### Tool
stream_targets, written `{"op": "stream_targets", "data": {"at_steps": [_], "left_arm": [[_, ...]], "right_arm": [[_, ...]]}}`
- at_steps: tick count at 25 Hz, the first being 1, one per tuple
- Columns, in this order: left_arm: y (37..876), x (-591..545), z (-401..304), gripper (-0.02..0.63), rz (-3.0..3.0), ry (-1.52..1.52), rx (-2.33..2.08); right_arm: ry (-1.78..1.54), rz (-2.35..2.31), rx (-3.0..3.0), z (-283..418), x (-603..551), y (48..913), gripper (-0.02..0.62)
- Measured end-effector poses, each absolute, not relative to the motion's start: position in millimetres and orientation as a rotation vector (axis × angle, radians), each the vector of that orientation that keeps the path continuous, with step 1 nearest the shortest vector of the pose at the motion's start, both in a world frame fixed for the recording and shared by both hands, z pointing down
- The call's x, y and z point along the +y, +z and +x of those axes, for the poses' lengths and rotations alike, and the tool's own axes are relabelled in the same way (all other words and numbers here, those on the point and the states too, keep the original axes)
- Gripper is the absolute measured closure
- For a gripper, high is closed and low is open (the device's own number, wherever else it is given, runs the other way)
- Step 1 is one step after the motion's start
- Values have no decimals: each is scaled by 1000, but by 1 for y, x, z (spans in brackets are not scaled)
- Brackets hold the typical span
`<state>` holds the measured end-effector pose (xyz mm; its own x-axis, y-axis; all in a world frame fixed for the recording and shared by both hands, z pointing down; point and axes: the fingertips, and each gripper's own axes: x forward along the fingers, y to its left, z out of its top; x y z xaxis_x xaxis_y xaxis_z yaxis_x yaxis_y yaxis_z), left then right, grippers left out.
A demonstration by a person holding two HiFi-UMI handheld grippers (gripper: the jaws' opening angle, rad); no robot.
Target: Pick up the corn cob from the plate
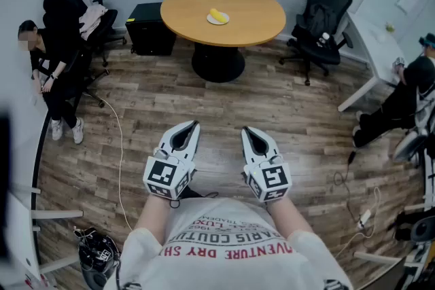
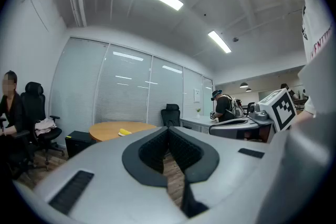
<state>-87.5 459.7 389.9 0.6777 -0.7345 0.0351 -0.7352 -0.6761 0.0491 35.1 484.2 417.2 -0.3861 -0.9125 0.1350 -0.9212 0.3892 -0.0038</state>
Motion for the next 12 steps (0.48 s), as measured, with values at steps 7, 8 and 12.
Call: {"op": "stream_targets", "data": {"at_steps": [7, 8, 12], "left_arm": [[391, 460, -89, 572, 2811, 19, -1249], [391, 460, -89, 572, 2811, 18, -1246], [394, 461, -83, 572, 2811, 21, -1225]], "right_arm": [[139, 1684, -2518, 43, 486, 420, 567], [141, 1687, -2516, 44, 487, 420, 567], [161, 1705, -2507, 50, 491, 423, 566]]}}
